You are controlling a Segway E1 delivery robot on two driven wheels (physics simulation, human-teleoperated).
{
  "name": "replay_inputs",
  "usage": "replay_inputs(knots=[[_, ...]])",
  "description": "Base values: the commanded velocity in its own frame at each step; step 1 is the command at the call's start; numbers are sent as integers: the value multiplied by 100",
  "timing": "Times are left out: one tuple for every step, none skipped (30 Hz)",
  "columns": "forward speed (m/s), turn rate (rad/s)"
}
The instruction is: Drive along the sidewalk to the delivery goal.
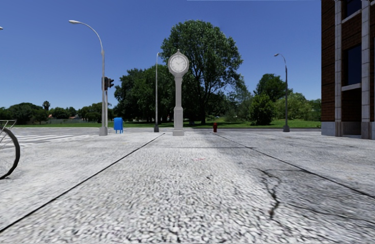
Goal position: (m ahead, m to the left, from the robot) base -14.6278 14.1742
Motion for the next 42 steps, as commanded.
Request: replay_inputs(knots=[[200, 0], [200, 0], [200, 0], [200, 0], [200, 0], [200, 0], [200, 0], [200, 0], [200, 0], [200, 0], [200, 0], [200, 0], [200, 0], [200, 0], [200, 0], [200, 0], [200, 0], [200, 0], [200, 0], [200, 0], [200, 0], [200, 0], [200, 0], [200, 0], [200, 0], [200, 0], [200, 0], [200, 0], [200, 0], [200, 0], [200, 0], [200, 0], [200, 0], [200, 0], [200, 0], [200, 0], [200, 0], [200, 0], [200, 0], [200, 0], [200, 0], [200, 0]])
